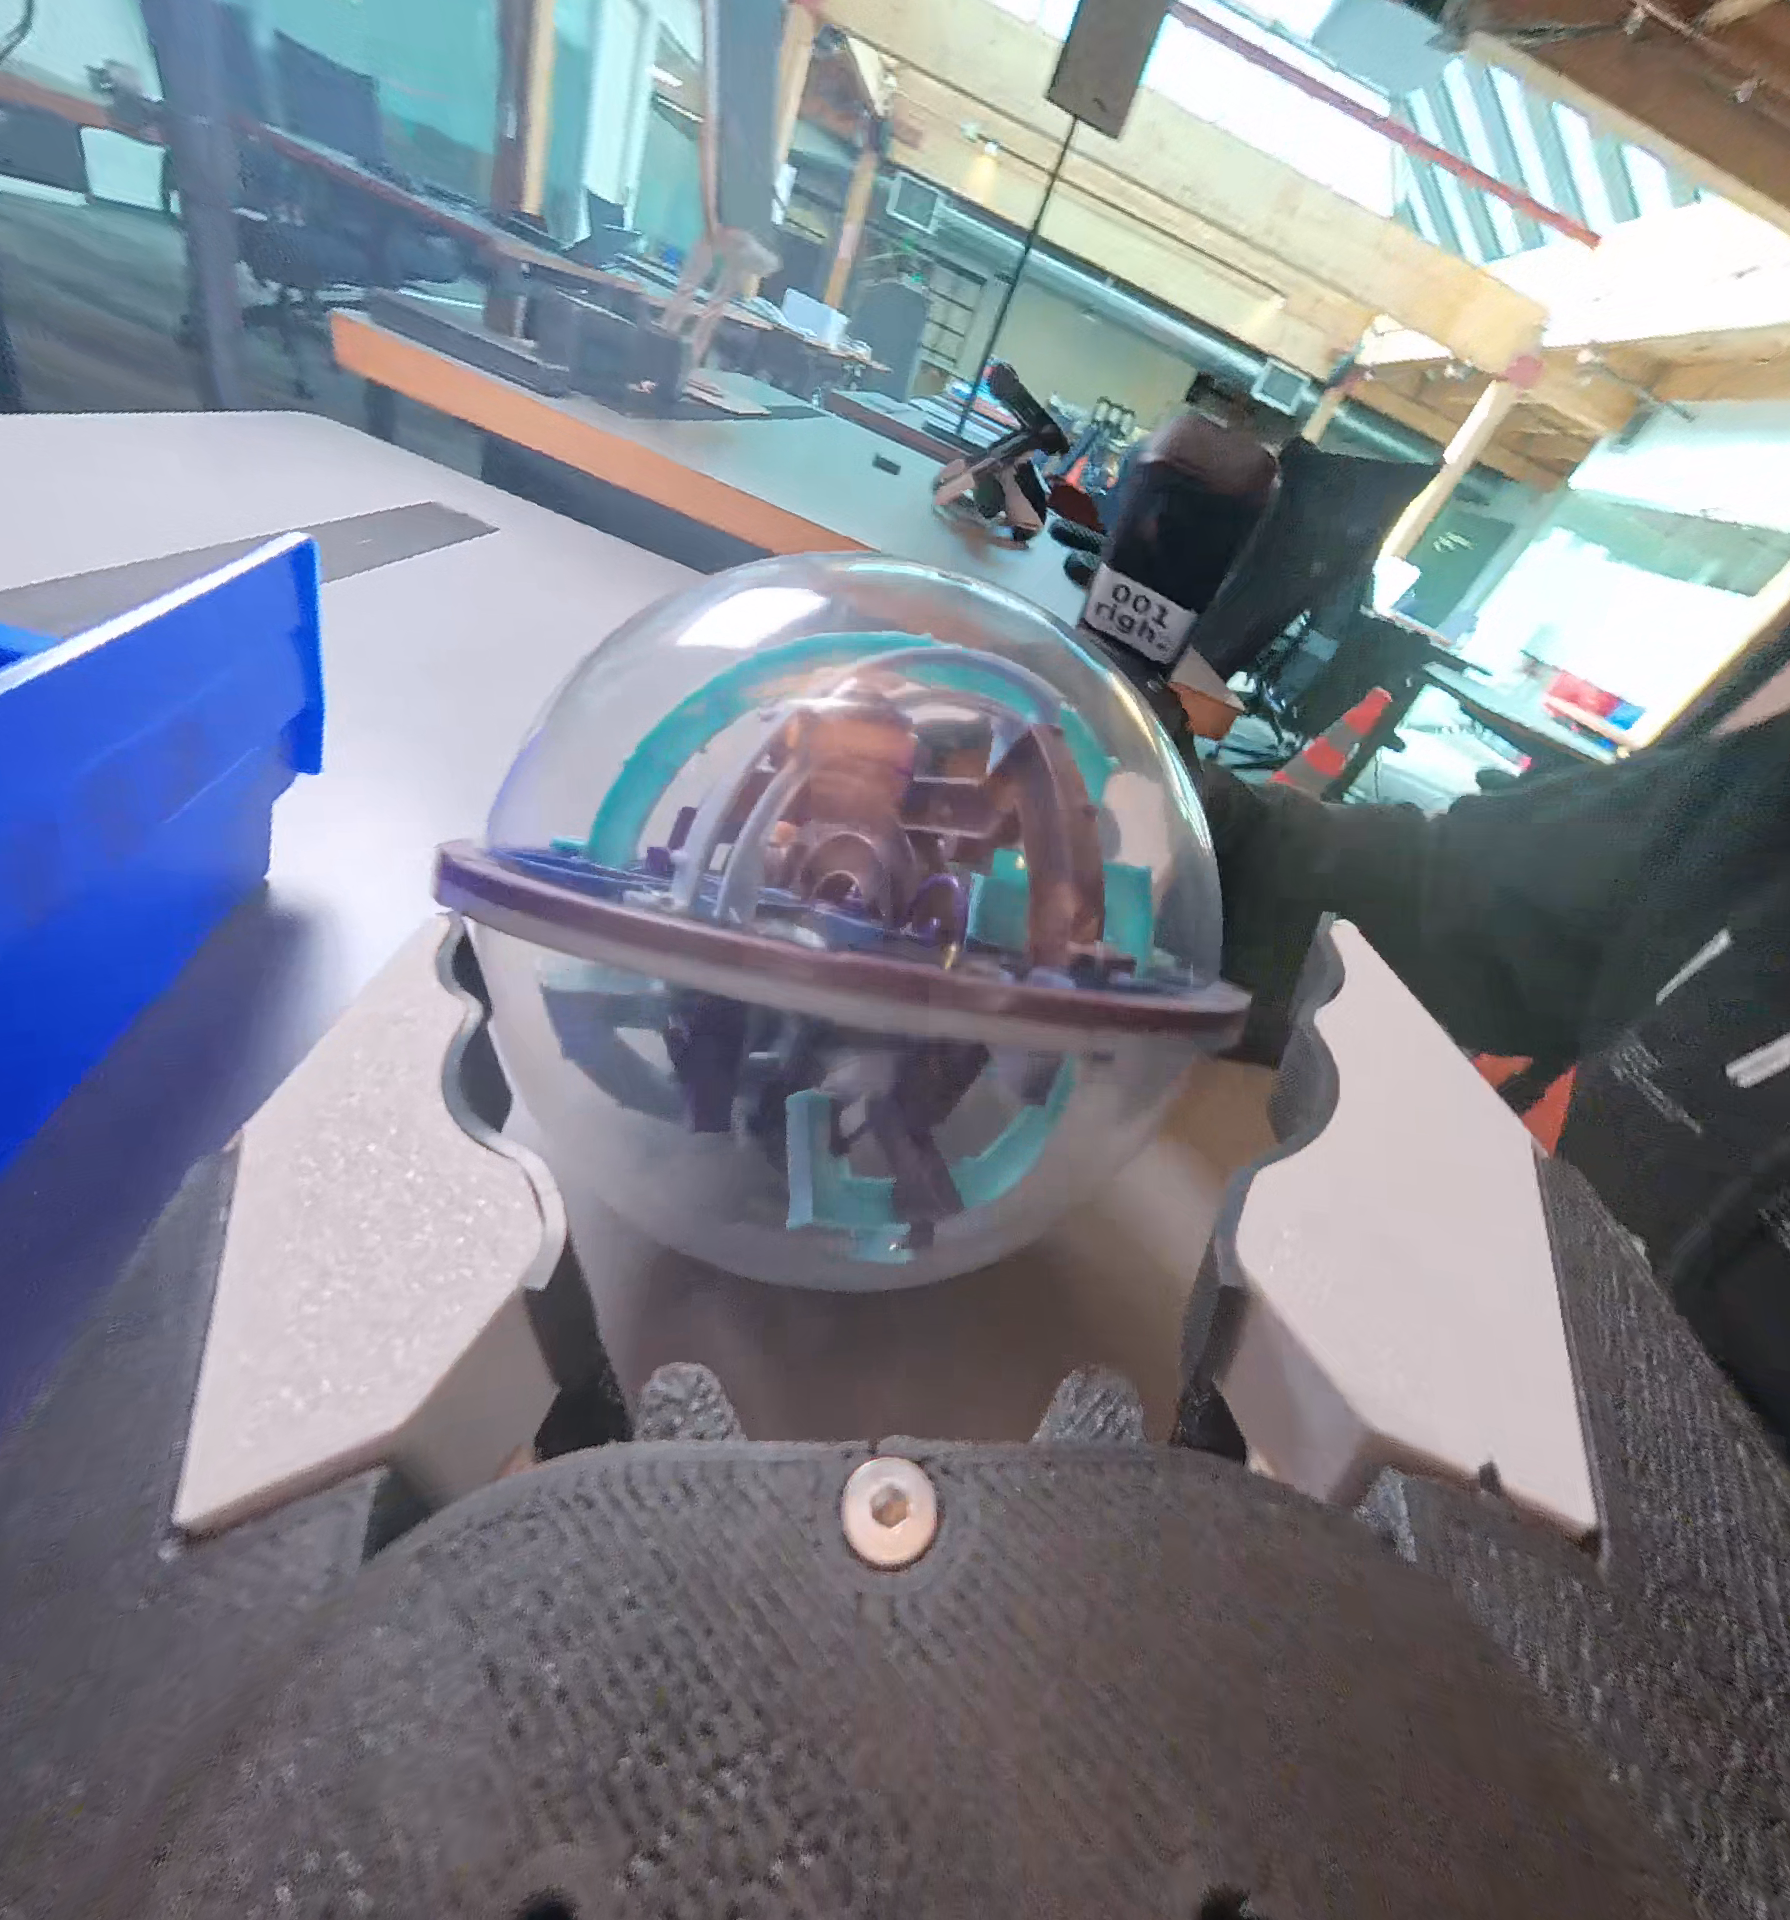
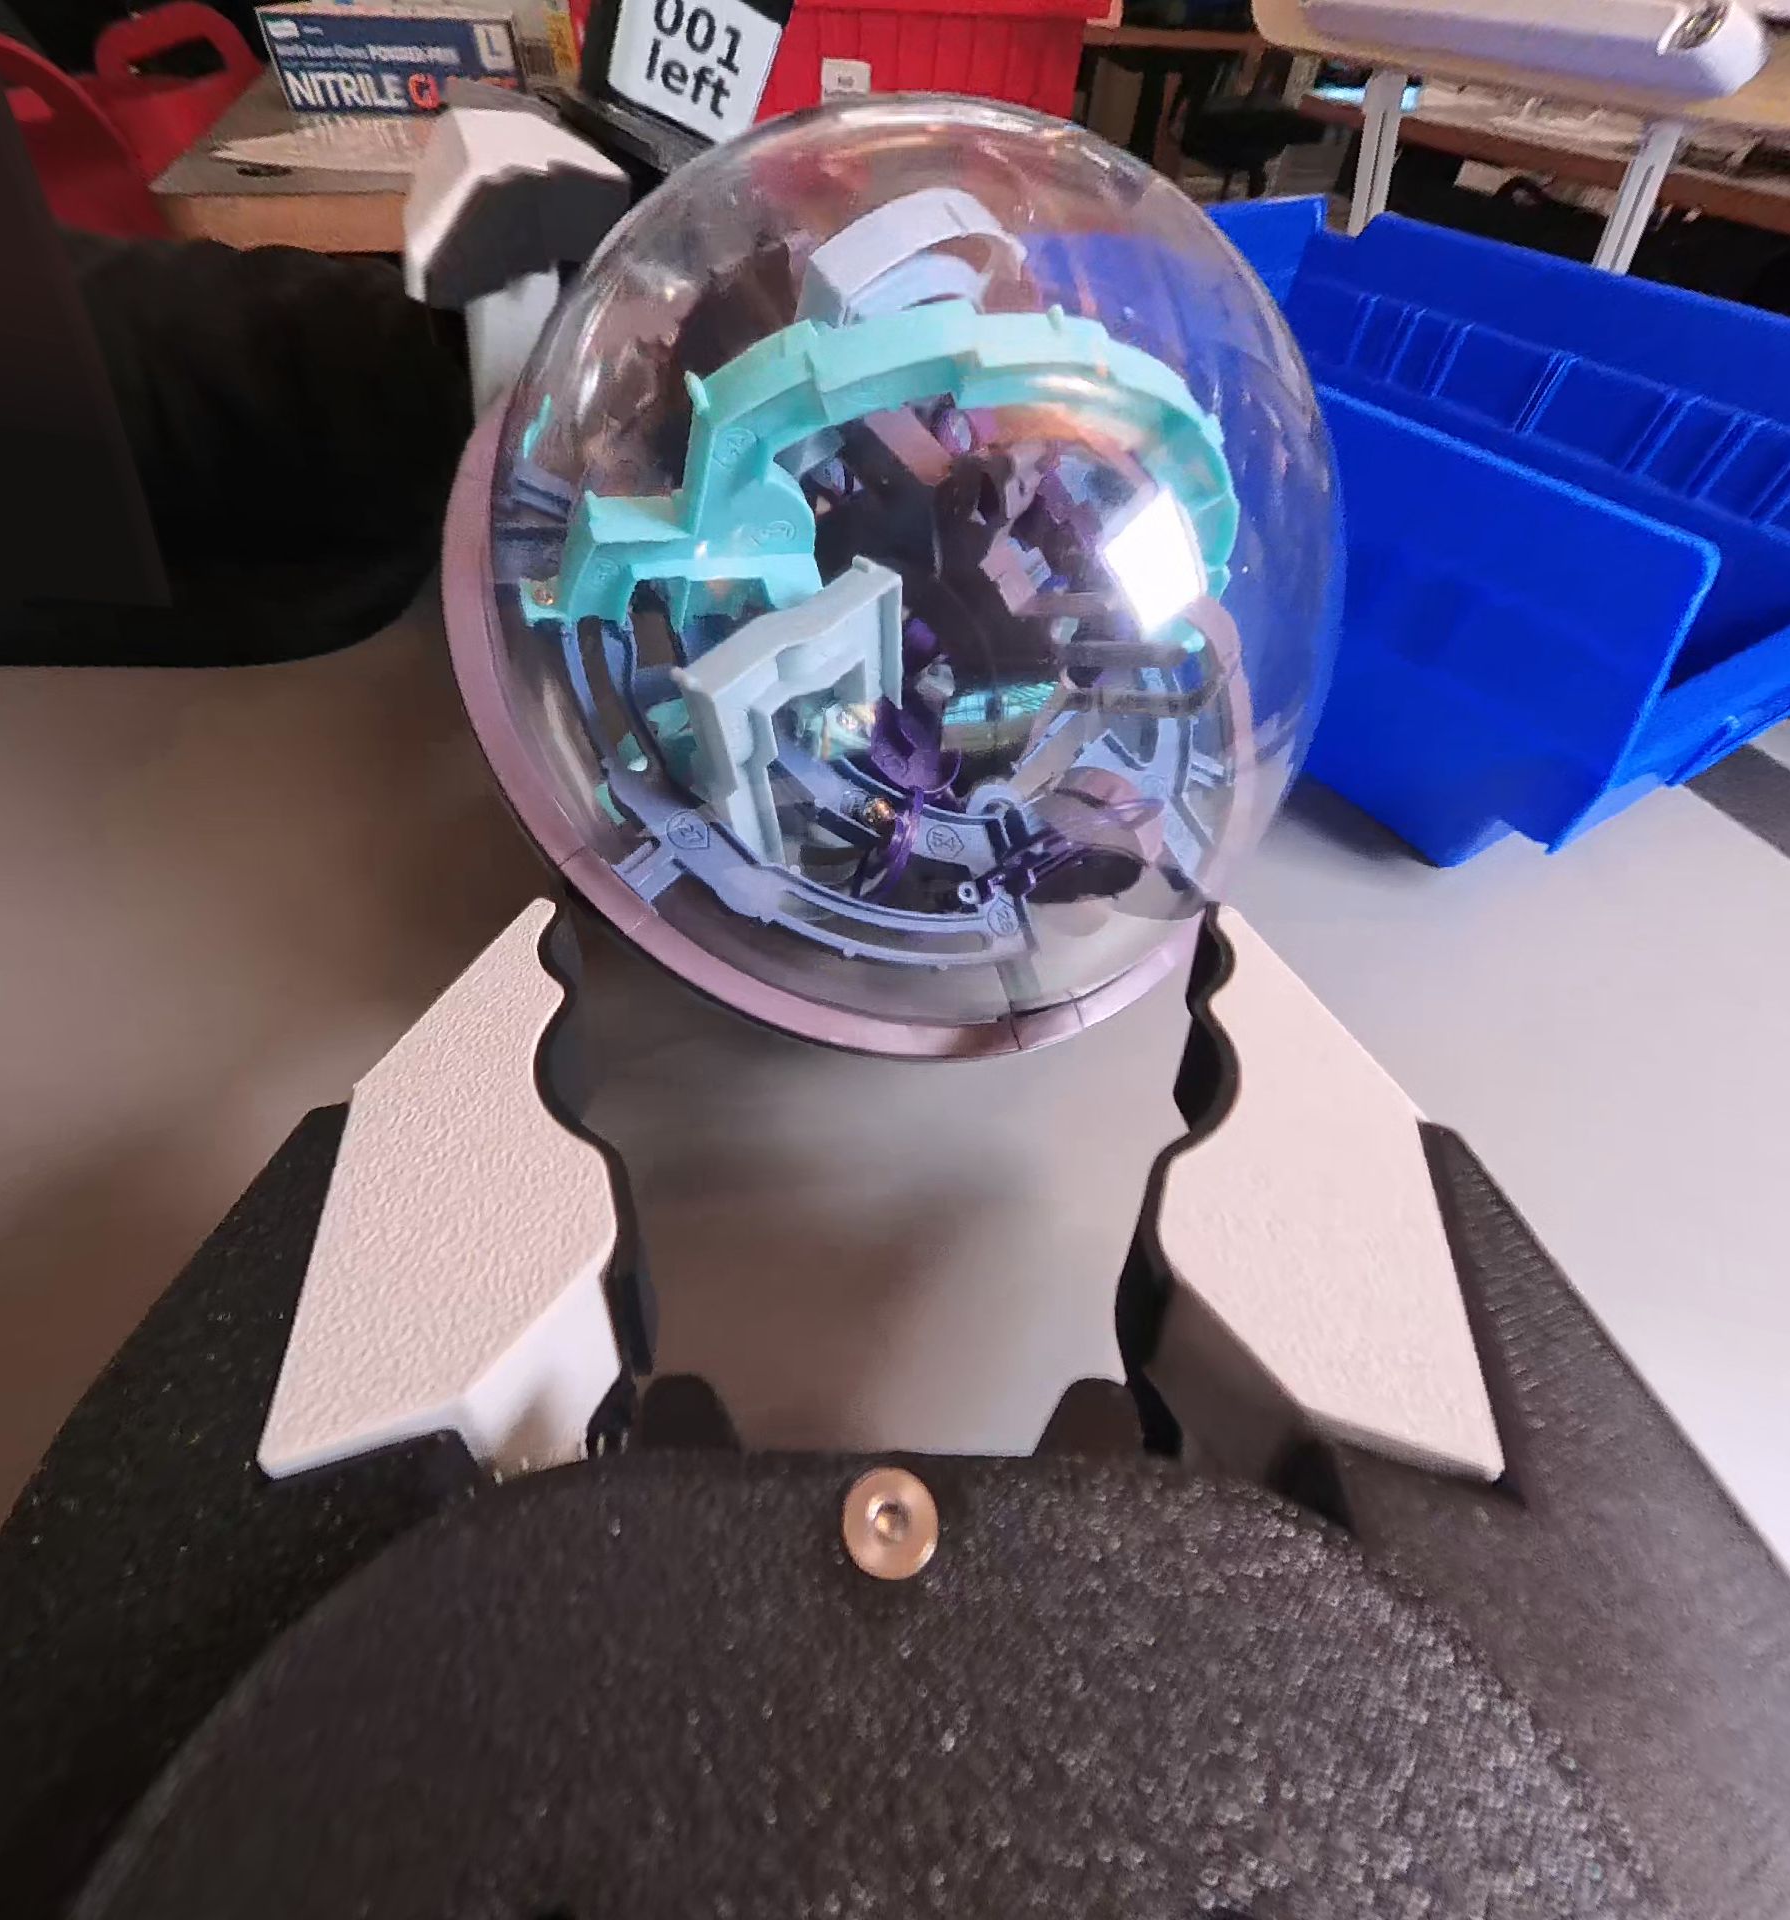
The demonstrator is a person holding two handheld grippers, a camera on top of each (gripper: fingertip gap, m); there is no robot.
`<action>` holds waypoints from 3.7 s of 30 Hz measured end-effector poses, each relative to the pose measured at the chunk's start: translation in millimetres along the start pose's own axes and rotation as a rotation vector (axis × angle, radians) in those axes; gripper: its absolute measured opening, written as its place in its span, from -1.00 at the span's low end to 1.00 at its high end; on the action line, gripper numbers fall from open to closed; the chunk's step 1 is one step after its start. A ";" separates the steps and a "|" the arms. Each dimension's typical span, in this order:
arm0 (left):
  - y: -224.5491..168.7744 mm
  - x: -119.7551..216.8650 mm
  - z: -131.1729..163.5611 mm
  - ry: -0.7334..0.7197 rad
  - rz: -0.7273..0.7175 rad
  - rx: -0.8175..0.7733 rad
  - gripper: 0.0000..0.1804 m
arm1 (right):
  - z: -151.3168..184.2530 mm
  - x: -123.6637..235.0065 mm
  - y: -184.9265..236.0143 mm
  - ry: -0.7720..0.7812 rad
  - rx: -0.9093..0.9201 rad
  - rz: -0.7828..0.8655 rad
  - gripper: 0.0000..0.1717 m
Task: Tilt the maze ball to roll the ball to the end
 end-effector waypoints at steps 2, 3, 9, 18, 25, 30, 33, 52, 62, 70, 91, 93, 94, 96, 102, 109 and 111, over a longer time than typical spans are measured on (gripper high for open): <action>1.1 6.6 3.5 0.043 0.013 -0.081 0.67 | -0.5 0.6 -0.5 -0.009 -0.018 -0.002 0.28; 3.2 9.4 6.8 0.068 0.002 -0.123 0.69 | -1.0 1.5 -1.1 -0.018 -0.032 -0.003 0.25; 5.1 -7.4 17.5 0.100 -0.086 -0.204 0.75 | 2.3 1.5 -3.1 0.019 -0.117 -0.004 0.16; 1.8 1.5 4.5 0.016 -0.045 -0.016 0.64 | 10.6 10.2 6.1 0.164 0.102 -0.075 -0.13; 4.1 -8.4 -0.8 -0.029 -0.079 0.021 0.58 | -17.7 7.6 3.1 -0.079 0.148 -0.005 0.37; -0.8 14.7 -9.5 -0.014 -0.048 -0.137 0.62 | -12.6 6.3 1.1 -0.084 0.138 0.004 0.37; -4.4 10.3 12.4 0.115 -0.038 -0.236 0.63 | -13.9 3.9 -0.6 -0.119 0.086 -0.005 0.29; 6.1 -2.7 4.2 0.092 -0.091 0.128 0.67 | -6.1 1.0 1.0 -0.083 0.019 0.001 0.12; -5.8 -4.6 18.6 0.199 -0.028 -0.149 0.76 | -4.0 1.0 -1.5 -0.070 -0.123 -0.051 0.14; -9.4 -11.4 19.2 0.177 -0.026 -0.225 0.76 | 2.9 -0.9 -2.9 0.002 -0.260 -0.102 0.17; 3.9 -10.4 23.5 0.129 -0.070 -0.010 0.75 | -7.0 4.2 -10.0 -0.150 -0.223 -0.016 0.18; 4.2 -10.6 24.0 0.128 -0.065 -0.015 0.75 | -7.1 4.7 -9.8 -0.151 -0.216 -0.014 0.18; 4.1 -10.5 24.4 0.130 -0.062 -0.019 0.75 | -7.4 5.0 -9.4 -0.153 -0.209 -0.013 0.18; 3.8 -9.7 25.5 0.135 -0.054 -0.029 0.75 | -8.1 5.2 -8.3 -0.157 -0.190 -0.012 0.18; 2.7 -7.8 27.8 0.140 -0.040 -0.057 0.75 | -8.9 5.4 -5.5 -0.161 -0.149 -0.011 0.18; 1.4 -4.8 28.9 0.155 -0.035 -0.072 0.75 | -9.1 5.4 -4.2 -0.162 -0.142 -0.021 0.15; 0.9 -3.7 29.6 0.165 -0.031 -0.077 0.75 | -9.4 5.9 -3.5 -0.166 -0.136 -0.024 0.14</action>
Point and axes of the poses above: each gripper's, where its closed fingertips meet, x back along the fingers, z out of its underside, y = z × x across the jaws, the point moved 8 cm from there along x, back along the fingers, and after that the axes turned 15 degrees about -y, right-handed, at the moved point
